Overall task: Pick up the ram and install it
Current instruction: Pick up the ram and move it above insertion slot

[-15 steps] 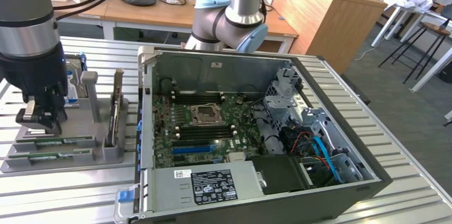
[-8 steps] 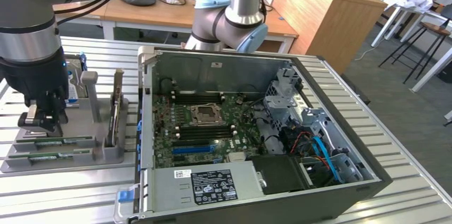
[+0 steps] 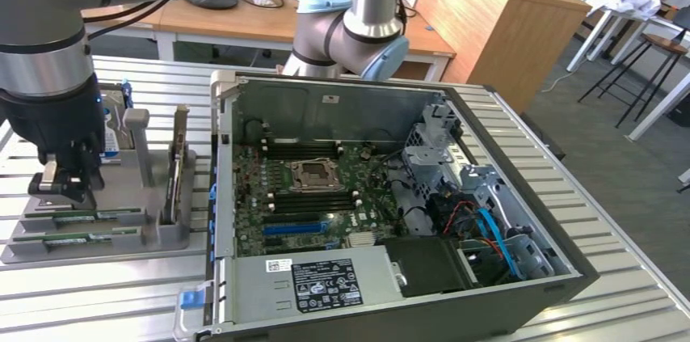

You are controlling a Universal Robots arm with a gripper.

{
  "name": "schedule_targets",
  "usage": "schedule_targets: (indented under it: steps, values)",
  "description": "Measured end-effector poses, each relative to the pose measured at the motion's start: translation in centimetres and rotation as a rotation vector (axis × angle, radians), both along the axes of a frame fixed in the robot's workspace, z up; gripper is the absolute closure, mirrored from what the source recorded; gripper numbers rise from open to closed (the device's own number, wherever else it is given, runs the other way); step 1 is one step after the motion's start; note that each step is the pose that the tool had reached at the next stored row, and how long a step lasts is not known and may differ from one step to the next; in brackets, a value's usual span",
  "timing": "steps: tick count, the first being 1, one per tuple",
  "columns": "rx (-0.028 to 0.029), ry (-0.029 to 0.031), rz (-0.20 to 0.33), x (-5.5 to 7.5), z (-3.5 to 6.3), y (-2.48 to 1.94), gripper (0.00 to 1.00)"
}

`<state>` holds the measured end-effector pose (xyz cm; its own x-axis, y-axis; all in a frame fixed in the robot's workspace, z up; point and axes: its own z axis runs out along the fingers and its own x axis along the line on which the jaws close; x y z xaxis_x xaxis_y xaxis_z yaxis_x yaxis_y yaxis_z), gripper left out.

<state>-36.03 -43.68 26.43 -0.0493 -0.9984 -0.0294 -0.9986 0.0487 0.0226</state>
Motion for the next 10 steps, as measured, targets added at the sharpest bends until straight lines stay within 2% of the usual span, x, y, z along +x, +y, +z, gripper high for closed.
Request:
schedule_targets:
  steps: [10]
  values:
    - [-0.0003, 0.0006, 0.003, 0.01, -0.66, 0.00, 0.63]
